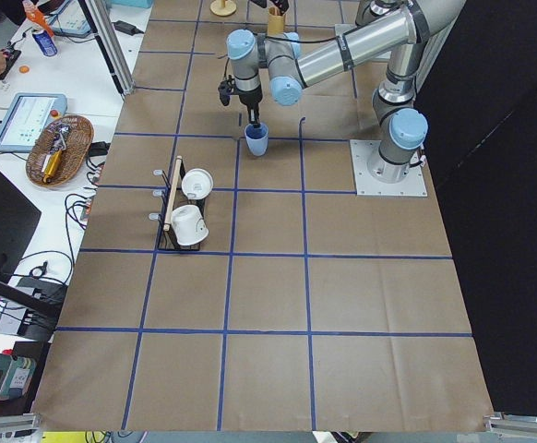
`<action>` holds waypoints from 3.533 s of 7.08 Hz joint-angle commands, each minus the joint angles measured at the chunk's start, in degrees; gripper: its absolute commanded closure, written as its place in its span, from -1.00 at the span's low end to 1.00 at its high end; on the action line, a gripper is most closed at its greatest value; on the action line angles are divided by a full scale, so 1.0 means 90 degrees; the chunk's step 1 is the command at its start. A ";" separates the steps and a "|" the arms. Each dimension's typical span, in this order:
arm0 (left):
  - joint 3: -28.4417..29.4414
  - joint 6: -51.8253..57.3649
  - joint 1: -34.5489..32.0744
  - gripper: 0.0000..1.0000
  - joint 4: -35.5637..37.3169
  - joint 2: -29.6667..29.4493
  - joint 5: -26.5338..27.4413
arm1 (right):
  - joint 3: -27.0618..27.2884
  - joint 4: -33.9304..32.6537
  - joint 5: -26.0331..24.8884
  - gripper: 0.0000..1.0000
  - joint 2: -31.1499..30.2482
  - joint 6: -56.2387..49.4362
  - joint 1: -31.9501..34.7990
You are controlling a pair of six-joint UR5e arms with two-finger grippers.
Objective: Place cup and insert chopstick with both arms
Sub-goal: 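Carry blue cup to table center with left gripper while right lifts chopstick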
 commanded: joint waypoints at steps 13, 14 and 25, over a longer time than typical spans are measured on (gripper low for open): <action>0.2665 -0.3053 -0.2868 0.99 0.0393 -0.2356 -0.0418 | 0.0134 0.0230 -0.0205 0.86 -0.0386 0.0095 -0.0080; 0.2665 -0.3053 -0.2878 0.98 0.0383 -0.2356 -0.0418 | 0.0056 0.0230 -0.0205 0.86 -0.0386 0.0105 -0.0080; 0.2655 -0.3043 -0.3073 -0.97 0.0363 -0.2425 -0.0321 | -0.3048 0.1763 0.1400 0.87 -0.0395 0.0601 -0.0080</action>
